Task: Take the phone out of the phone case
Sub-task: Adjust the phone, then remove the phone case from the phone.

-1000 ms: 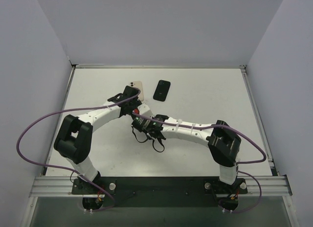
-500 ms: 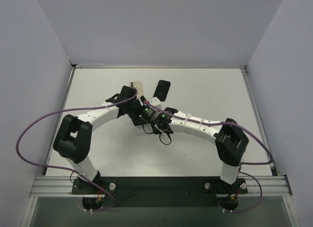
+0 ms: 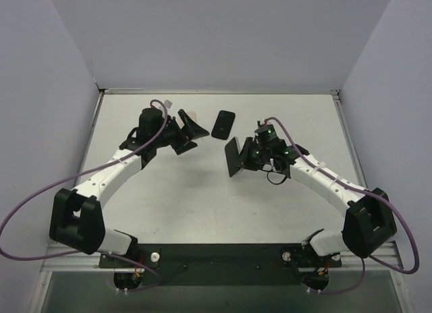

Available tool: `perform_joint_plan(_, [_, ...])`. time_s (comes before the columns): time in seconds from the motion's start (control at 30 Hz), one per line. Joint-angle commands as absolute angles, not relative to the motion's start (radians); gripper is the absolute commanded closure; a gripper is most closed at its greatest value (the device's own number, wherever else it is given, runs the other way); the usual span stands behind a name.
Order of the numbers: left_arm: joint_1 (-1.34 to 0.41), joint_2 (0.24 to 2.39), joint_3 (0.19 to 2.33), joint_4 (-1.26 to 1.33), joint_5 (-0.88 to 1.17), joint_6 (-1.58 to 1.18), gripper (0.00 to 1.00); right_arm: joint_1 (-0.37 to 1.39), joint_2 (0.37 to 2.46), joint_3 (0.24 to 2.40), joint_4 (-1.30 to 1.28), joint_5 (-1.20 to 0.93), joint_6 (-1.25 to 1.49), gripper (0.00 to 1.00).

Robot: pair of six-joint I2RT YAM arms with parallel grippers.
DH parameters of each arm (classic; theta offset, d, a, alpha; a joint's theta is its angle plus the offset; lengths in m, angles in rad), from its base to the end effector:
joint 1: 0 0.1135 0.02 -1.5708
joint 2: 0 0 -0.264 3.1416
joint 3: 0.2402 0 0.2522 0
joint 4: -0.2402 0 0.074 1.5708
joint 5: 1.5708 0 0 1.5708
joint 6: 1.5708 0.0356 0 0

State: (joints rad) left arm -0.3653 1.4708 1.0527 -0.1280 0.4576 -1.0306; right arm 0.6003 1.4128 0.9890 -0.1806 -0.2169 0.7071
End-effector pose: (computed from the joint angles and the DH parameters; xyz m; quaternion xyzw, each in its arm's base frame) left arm 0.3048 -0.1334 0.2765 -0.1721 0.8387 -0.4583 0.2388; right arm 0.2564 0.1848 0.2664 -0.0032 0.8817 0.3570 0.3084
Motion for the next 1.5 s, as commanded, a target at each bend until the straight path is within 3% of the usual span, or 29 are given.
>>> perform_joint_plan(0.0, [-0.353,1.342,0.999,0.061,0.429,-0.953,0.06,0.525,1.292,0.924,0.127,-0.520,0.865,1.00])
perform_joint_plan(0.2, [-0.344,1.387,0.953,0.213,0.616,-1.000,0.06,0.442,1.256,0.815,0.417,-0.733,1.029,1.00])
perform_joint_plan(0.37, [-0.344,1.434,0.875,0.443,0.686,-1.159,0.12,0.422,1.273,0.750,0.637,-0.791,1.118,1.00])
perform_joint_plan(0.7, [-0.364,1.522,0.850,0.732,0.792,-1.347,0.14,0.440,1.350,0.732,0.833,-0.853,1.227,1.00])
perform_joint_plan(1.17, [-0.373,1.542,0.854,0.741,0.792,-1.361,0.58,0.529,1.480,0.746,0.992,-0.871,1.312,1.00])
perform_joint_plan(1.37, [-0.367,1.528,0.859,0.693,0.778,-1.328,0.66,0.519,1.476,0.727,0.948,-0.861,1.296,1.00])
perform_joint_plan(1.47, [-0.350,1.523,0.850,0.704,0.779,-1.338,1.00,0.511,1.450,0.721,0.844,-0.841,1.238,1.00])
